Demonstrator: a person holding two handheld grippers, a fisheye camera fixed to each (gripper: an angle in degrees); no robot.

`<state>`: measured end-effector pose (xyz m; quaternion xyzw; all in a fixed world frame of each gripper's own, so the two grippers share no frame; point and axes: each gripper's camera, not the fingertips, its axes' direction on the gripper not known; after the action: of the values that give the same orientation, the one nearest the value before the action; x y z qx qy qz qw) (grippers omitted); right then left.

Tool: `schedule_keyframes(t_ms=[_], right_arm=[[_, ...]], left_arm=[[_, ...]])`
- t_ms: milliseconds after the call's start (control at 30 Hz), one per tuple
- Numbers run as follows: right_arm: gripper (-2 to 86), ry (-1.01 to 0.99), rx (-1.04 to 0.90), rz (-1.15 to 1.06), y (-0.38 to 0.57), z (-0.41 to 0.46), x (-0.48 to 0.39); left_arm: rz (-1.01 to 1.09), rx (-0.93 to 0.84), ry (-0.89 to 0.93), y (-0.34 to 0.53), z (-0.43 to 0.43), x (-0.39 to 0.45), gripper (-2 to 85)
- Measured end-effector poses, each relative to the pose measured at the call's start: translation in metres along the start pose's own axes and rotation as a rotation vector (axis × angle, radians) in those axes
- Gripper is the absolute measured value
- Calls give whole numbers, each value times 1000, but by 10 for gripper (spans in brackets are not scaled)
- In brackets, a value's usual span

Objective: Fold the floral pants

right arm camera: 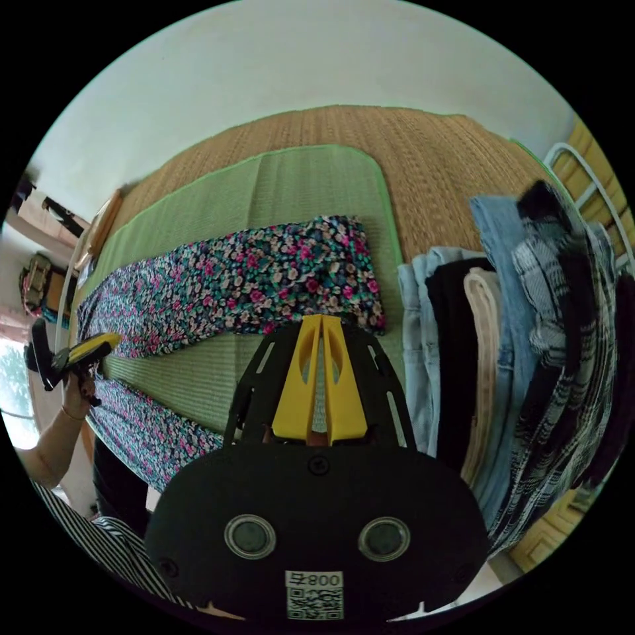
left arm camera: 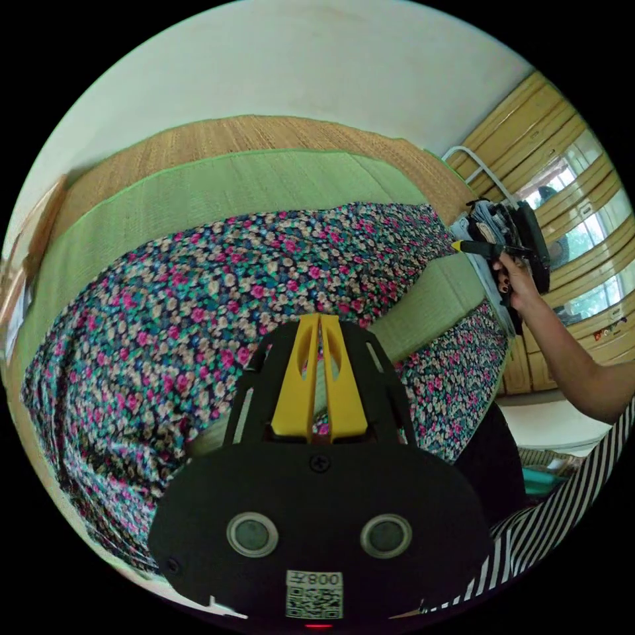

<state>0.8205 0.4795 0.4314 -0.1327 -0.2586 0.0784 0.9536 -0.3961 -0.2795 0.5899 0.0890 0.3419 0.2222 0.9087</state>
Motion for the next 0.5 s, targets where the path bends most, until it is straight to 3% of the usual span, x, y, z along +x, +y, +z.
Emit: schedule_keyframes(t_ms=[133,267,500], right_arm=[[1,40,-68,-36,-14,9,-10],[1,1,-96,-11,-16,5,-2],[3,88,-144,25,-25,4,-13]], left_arm=[[-166,-18,-119,29,-28,-30,1],[-250,-44,27,54,-38,-43,1],[-235,-82,12,48,-54,-18,2]])
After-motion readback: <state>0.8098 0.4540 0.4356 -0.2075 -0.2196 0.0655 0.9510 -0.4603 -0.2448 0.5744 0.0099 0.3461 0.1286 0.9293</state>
